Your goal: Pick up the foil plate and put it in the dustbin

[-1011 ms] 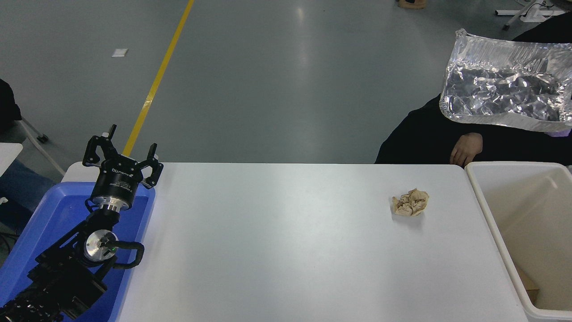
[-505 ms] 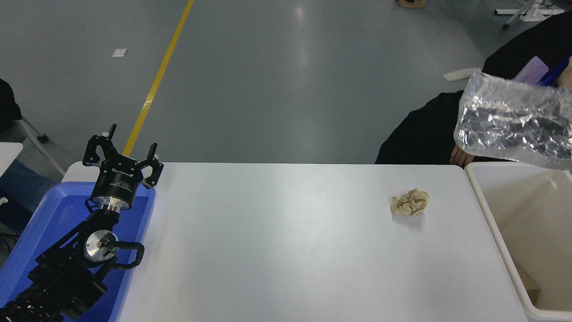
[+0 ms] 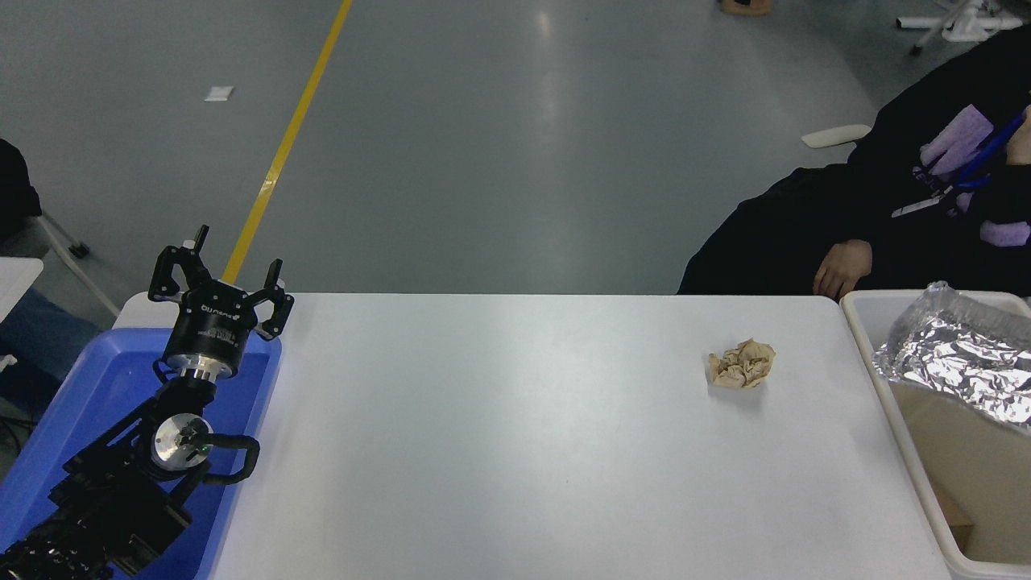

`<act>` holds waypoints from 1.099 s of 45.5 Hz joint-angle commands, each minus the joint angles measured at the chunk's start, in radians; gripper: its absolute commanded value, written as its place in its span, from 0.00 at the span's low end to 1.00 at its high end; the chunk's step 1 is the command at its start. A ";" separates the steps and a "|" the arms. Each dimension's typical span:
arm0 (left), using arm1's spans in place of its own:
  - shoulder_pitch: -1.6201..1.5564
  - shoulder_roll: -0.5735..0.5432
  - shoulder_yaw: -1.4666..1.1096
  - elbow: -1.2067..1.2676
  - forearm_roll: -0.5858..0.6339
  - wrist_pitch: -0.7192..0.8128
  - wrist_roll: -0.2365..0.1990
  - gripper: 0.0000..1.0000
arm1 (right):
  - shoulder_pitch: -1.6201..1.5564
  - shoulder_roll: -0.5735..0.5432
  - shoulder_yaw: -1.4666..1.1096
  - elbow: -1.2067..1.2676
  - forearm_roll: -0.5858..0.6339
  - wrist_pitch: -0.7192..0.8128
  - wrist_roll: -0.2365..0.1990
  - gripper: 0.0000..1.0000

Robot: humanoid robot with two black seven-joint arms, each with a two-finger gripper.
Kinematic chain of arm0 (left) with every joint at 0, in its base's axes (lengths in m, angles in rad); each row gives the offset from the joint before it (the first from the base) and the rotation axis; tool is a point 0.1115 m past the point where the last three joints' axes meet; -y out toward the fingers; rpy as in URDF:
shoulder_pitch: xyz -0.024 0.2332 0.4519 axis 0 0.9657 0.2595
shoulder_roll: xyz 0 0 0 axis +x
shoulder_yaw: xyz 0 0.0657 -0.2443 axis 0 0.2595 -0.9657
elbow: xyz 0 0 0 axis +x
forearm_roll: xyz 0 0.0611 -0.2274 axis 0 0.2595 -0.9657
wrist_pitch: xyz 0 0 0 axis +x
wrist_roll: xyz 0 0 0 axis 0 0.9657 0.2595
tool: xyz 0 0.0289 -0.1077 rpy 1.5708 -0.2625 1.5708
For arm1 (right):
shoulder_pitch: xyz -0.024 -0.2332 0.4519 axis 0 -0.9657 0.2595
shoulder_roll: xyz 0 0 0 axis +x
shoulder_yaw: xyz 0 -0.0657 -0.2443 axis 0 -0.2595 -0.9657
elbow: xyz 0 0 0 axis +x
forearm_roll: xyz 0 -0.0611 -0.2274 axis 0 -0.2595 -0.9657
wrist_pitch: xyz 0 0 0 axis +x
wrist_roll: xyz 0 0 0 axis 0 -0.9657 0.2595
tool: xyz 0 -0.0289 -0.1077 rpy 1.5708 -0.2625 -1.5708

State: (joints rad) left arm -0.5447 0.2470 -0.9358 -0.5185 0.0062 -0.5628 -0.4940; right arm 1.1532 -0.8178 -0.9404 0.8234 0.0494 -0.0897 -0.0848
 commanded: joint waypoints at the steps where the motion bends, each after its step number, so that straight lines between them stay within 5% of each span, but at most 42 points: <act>1: 0.000 0.000 0.000 0.000 0.000 0.001 0.000 0.98 | -0.286 0.103 0.219 -0.251 0.145 -0.116 -0.004 0.00; 21: 0.000 0.000 0.000 0.000 0.000 0.000 0.000 0.98 | -0.472 0.305 0.287 -0.607 0.182 -0.116 -0.061 0.00; 46: 0.000 0.000 0.000 0.000 0.000 0.000 0.000 0.98 | -0.487 0.304 0.331 -0.621 0.165 -0.116 -0.089 0.00; 47: 0.000 0.000 0.000 0.000 0.000 0.000 0.000 0.98 | -0.487 0.304 0.331 -0.621 0.164 -0.116 -0.087 0.03; 50: 0.000 0.000 0.000 0.000 0.000 0.001 -0.001 0.98 | -0.486 0.301 0.330 -0.621 0.164 -0.116 -0.087 0.39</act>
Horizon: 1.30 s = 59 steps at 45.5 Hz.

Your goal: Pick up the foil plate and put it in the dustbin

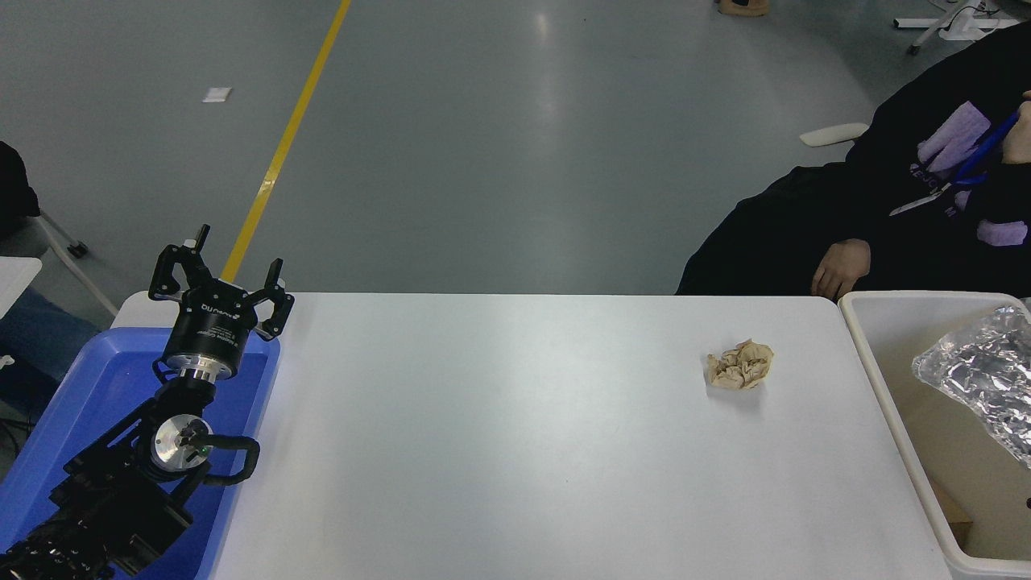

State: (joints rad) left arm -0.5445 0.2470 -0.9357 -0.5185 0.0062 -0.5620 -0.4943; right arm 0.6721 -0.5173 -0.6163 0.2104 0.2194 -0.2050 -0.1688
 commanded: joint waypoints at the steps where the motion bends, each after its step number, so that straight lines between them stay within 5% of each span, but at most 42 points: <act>1: 0.000 0.000 0.000 0.000 0.000 0.001 -0.001 0.98 | -0.002 0.000 0.007 -0.008 -0.006 -0.001 -0.001 0.54; 3: 0.000 0.000 0.000 0.000 0.000 -0.001 0.000 0.98 | 0.001 -0.001 0.007 -0.012 -0.006 -0.001 -0.001 0.84; 5: 0.000 0.000 0.000 0.000 0.000 -0.001 0.000 0.98 | 0.001 -0.003 0.007 -0.014 -0.005 -0.001 -0.001 0.99; 53: 0.000 0.000 0.000 0.000 0.000 -0.001 0.000 0.98 | 0.063 -0.023 -0.016 0.066 -0.064 0.004 -0.001 0.99; 59: -0.002 0.000 0.000 0.000 0.000 -0.001 0.000 0.98 | 0.205 -0.159 -0.080 0.367 -0.129 0.015 -0.001 1.00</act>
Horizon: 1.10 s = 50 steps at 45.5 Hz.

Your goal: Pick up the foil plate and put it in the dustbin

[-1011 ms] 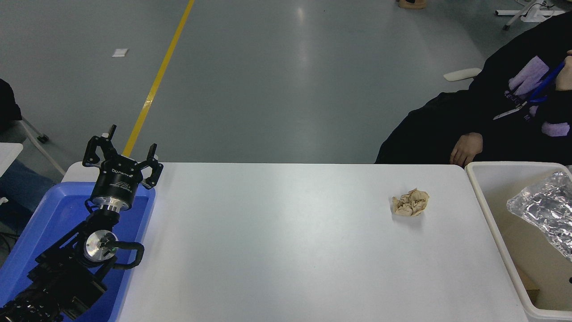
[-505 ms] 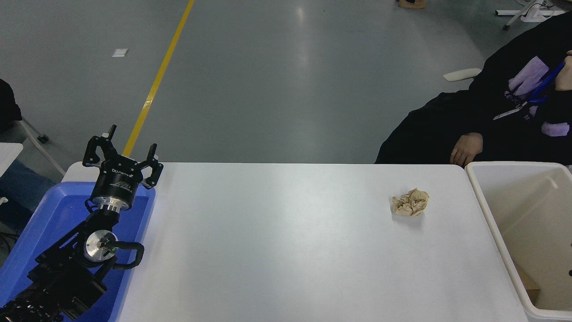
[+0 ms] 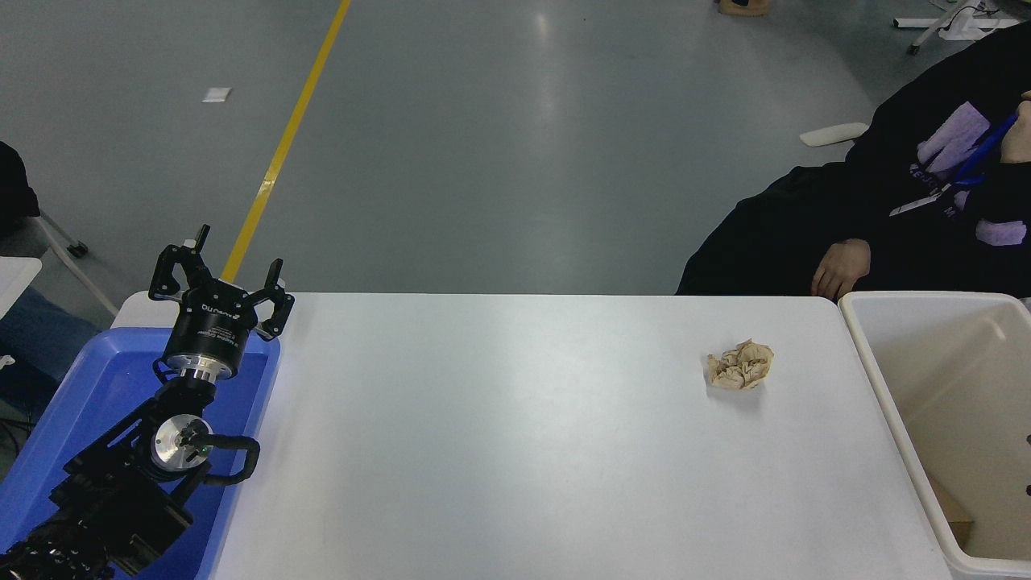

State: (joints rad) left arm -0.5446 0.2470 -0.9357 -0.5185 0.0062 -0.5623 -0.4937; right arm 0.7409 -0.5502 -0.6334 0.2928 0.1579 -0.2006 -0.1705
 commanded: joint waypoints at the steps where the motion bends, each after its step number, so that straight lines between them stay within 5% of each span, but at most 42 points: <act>1: -0.002 0.000 0.000 0.000 0.000 -0.001 0.000 0.98 | 0.193 -0.164 -0.102 0.374 -0.098 0.010 0.000 1.00; 5: -0.002 0.000 0.000 0.000 0.000 -0.001 0.000 0.98 | 0.476 -0.270 -0.323 0.726 -0.237 0.018 0.000 1.00; 13: 0.000 0.000 0.000 0.000 0.000 -0.001 0.000 0.98 | 1.145 -0.206 -0.805 1.213 -0.308 0.097 0.000 1.00; 16: 0.000 0.000 0.000 0.000 0.000 -0.001 0.000 0.98 | 1.410 -0.131 -0.934 1.313 -0.307 0.283 0.013 1.00; 20: 0.000 0.000 0.000 0.000 0.000 -0.001 0.000 0.98 | 1.684 -0.005 -0.921 1.313 -0.291 0.834 0.013 1.00; 22: 0.000 0.000 0.000 0.000 0.000 0.001 0.000 0.98 | 1.762 0.062 -0.876 1.289 -0.282 0.986 0.013 1.00; 28: 0.002 0.000 0.000 0.000 0.000 0.001 -0.002 0.98 | 1.845 0.200 -0.746 1.240 -0.258 0.986 0.009 1.00; 50: 0.002 0.000 -0.002 0.000 0.000 0.001 -0.002 0.98 | 1.856 0.213 -0.716 1.241 -0.242 0.986 0.008 1.00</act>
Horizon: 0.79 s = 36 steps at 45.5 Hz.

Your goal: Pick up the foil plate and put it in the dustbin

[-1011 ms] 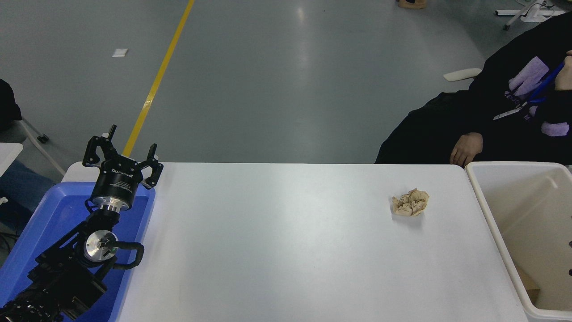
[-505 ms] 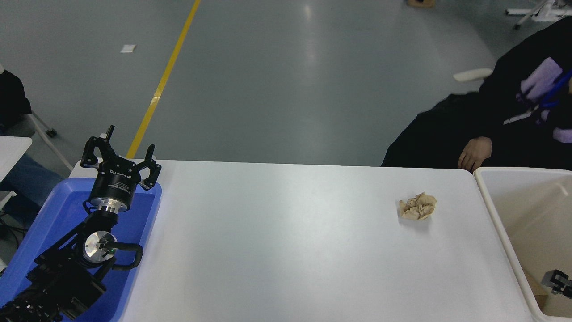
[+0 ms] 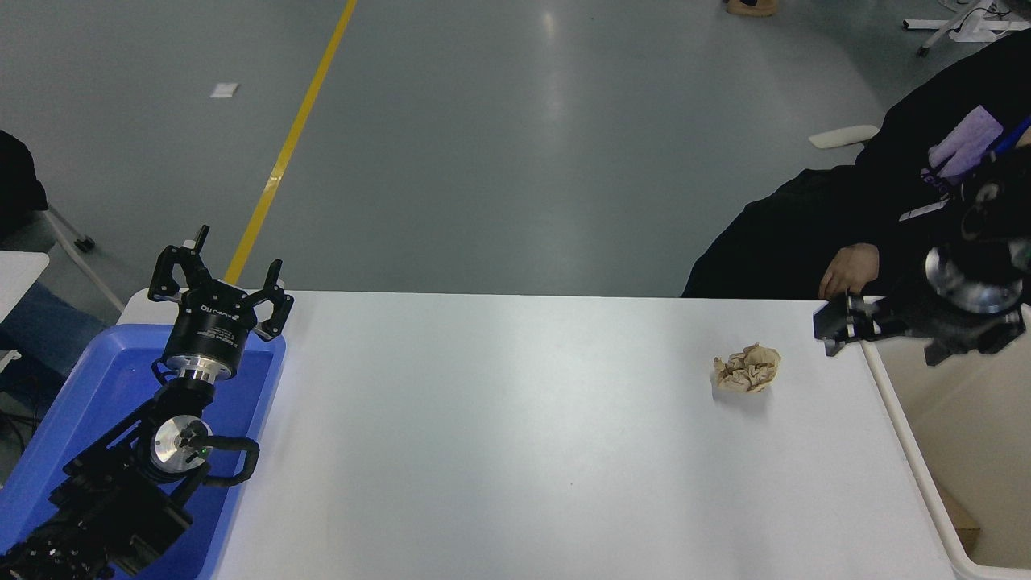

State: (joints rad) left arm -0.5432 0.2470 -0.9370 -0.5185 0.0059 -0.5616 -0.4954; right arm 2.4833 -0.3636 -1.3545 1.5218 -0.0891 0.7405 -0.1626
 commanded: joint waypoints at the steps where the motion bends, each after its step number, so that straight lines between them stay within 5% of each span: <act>1: 0.000 0.000 0.000 0.000 0.000 0.000 0.000 0.98 | 0.115 0.026 0.005 0.012 0.005 0.045 0.000 1.00; 36: -0.001 0.000 0.001 0.000 0.000 -0.001 0.000 0.98 | 0.098 0.060 0.028 0.012 0.006 0.045 0.000 1.00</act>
State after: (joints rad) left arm -0.5445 0.2469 -0.9360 -0.5184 0.0063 -0.5627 -0.4953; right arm 2.5842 -0.3107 -1.3285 1.5334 -0.0840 0.7845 -0.1626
